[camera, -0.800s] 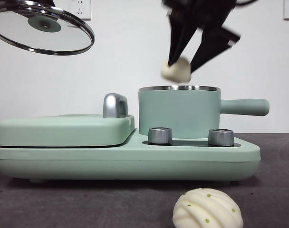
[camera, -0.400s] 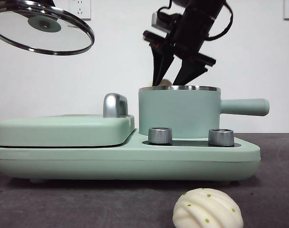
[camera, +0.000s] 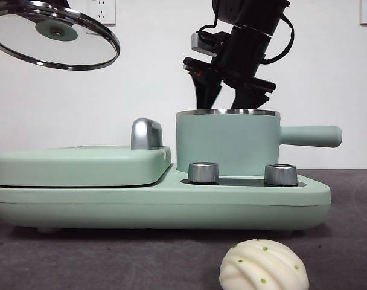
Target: Put the buns in a small steamer
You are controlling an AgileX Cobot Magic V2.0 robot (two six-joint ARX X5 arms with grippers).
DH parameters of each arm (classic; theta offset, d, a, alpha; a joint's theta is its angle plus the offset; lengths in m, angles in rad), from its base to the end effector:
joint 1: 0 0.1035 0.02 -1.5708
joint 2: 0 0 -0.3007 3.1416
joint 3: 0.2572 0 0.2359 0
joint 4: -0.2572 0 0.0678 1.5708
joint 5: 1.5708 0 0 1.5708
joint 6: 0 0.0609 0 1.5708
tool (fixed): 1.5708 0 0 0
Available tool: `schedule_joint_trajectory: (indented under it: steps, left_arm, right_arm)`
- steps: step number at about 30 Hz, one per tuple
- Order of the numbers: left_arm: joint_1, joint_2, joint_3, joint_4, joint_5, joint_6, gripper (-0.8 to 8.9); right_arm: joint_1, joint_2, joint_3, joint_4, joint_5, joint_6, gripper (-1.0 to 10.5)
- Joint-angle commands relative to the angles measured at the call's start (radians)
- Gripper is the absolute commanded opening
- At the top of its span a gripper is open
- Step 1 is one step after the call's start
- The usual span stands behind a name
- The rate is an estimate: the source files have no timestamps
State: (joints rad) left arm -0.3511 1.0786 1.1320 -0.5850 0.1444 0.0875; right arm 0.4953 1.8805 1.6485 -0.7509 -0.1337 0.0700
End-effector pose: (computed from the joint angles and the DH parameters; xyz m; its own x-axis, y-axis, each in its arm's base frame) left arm 0.1969 -0.0815 0.3757 0.7515 -0.4285 -0.5016 0.4967 0.8679 0.0027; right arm 0.3644 0.2061 0.2892 0.4203 0.3785 -0.8247 -0.4836 0.8625 0.1494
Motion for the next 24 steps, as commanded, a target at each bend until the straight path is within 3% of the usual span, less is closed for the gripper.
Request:
schedule_joint_trajectory:
  steps: [1, 6, 13, 17, 24]
  left_arm:
    - [-0.002, 0.0, 0.015, 0.032, 0.002, -0.014, 0.1]
    - [-0.002, 0.0, 0.015, 0.031, 0.002, -0.014, 0.11]
    - [-0.002, 0.0, 0.015, 0.031, 0.002, -0.014, 0.11]
    - [-0.002, 0.0, 0.015, 0.031, 0.002, -0.014, 0.1]
    - [-0.002, 0.0, 0.015, 0.031, 0.002, -0.014, 0.1]
  right_arm:
    - [0.005, 0.023, 0.024, 0.006, 0.002, -0.017, 4.3]
    - [0.006, -0.031, 0.09, -0.016, 0.004, -0.025, 4.3]
    - [0.042, -0.303, 0.081, 0.04, -0.001, -0.025, 4.3]
    - [0.081, -0.433, -0.06, 0.108, 0.0, -0.025, 4.3]
    - [0.174, -0.673, -0.447, 0.396, 0.001, -0.025, 4.3]
